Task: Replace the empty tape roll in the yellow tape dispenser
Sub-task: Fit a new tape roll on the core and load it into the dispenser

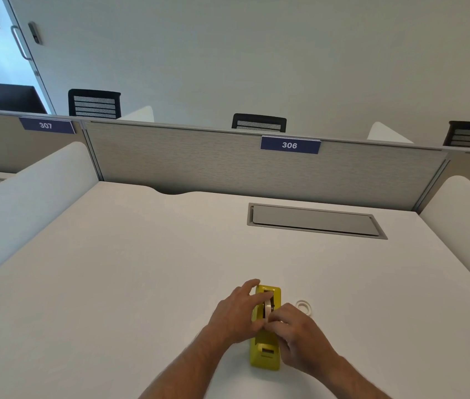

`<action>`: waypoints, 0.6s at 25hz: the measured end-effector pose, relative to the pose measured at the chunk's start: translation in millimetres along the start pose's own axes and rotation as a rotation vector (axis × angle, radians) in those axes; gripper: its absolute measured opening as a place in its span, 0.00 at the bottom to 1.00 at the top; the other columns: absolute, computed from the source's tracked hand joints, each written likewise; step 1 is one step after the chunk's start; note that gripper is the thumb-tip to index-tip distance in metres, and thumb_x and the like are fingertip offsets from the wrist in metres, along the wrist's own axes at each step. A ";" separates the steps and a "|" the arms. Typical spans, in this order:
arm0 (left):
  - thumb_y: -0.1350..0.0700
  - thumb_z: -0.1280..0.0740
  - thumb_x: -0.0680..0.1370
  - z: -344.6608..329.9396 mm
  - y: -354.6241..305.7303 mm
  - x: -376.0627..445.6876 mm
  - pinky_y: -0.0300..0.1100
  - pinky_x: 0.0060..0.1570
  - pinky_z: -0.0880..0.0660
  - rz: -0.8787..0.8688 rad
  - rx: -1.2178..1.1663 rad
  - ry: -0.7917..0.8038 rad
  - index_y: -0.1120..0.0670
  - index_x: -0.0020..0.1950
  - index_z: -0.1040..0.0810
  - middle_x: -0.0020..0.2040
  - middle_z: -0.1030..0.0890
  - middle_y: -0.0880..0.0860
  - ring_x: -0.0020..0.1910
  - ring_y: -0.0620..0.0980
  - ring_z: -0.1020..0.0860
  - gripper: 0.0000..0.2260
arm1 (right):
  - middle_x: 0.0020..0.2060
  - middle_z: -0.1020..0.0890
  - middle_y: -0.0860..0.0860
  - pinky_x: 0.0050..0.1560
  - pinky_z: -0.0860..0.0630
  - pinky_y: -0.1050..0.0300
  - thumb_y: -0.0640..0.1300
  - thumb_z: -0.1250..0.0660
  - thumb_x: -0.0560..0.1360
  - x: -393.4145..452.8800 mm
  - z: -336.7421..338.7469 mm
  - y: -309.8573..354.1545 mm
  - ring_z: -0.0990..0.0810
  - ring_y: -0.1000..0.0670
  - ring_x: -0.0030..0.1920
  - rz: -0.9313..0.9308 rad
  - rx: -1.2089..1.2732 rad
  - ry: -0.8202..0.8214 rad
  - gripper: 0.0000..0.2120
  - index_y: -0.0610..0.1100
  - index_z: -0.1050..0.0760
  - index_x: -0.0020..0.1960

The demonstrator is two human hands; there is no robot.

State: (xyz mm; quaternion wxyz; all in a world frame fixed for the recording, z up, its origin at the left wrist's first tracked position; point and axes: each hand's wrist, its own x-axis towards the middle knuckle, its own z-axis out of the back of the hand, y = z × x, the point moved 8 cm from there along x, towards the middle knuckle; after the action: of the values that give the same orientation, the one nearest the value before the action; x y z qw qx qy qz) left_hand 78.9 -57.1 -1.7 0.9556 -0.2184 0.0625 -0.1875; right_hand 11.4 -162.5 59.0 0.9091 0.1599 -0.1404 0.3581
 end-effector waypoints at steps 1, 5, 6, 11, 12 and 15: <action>0.38 0.35 0.74 0.1 -0.5 0.0 0.55 0.60 0.24 -0.009 -0.002 -0.003 0.36 0.72 0.39 0.79 0.42 0.44 0.71 0.51 0.32 0.27 | 0.42 0.15 0.51 0.37 0.20 0.59 0.39 0.21 0.63 -0.2 -0.5 0.5 0.19 0.49 0.41 0.025 -0.027 -0.003 0.12 0.46 0.16 0.46; 0.40 0.34 0.75 -1.5 -2.6 1.8 0.55 0.61 0.24 -0.016 0.007 0.012 0.35 0.72 0.38 0.79 0.41 0.44 0.72 0.51 0.33 0.27 | 0.41 0.17 0.52 0.38 0.23 0.56 0.40 0.23 0.67 2.2 -4.0 1.7 0.21 0.49 0.42 0.136 -0.152 -0.006 0.09 0.47 0.18 0.45; 0.41 0.33 0.75 -1.5 -3.1 2.2 0.55 0.62 0.24 -0.016 0.009 0.014 0.35 0.72 0.38 0.79 0.41 0.44 0.72 0.52 0.33 0.27 | 0.41 0.17 0.52 0.39 0.23 0.56 0.40 0.24 0.68 3.2 -5.0 0.9 0.22 0.49 0.42 0.151 -0.174 -0.006 0.09 0.47 0.19 0.46; 0.42 0.33 0.75 0.5 -4.5 1.7 0.54 0.60 0.24 -0.019 0.010 0.010 0.35 0.71 0.37 0.78 0.40 0.45 0.72 0.52 0.33 0.26 | 0.42 0.18 0.52 0.42 0.24 0.55 0.40 0.29 0.73 5.9 -7.4 -1.5 0.24 0.48 0.46 0.218 -0.255 -0.030 0.04 0.47 0.21 0.47; 0.42 0.34 0.75 0.9 -4.8 1.7 0.54 0.60 0.24 -0.019 0.010 0.010 0.35 0.71 0.37 0.78 0.40 0.45 0.72 0.52 0.33 0.26 | 0.42 0.18 0.51 0.42 0.24 0.55 0.41 0.31 0.75 5.8 -7.8 -1.9 0.24 0.48 0.46 0.229 -0.271 -0.040 0.02 0.46 0.21 0.47; 0.42 0.34 0.75 2.0 -5.7 1.2 0.54 0.61 0.25 -0.018 0.012 0.008 0.35 0.71 0.36 0.78 0.39 0.45 0.72 0.52 0.33 0.25 | 0.42 0.18 0.50 0.43 0.24 0.55 0.41 0.40 0.80 5.2 -8.5 -1.6 0.25 0.48 0.47 0.249 -0.301 -0.077 0.09 0.45 0.21 0.47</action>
State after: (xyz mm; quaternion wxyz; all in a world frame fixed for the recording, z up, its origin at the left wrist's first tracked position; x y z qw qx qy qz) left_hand 78.6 -61.5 2.5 0.9550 -0.2126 0.0631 -0.1971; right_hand 17.3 -157.2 52.9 0.8655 0.0171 -0.2457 0.4361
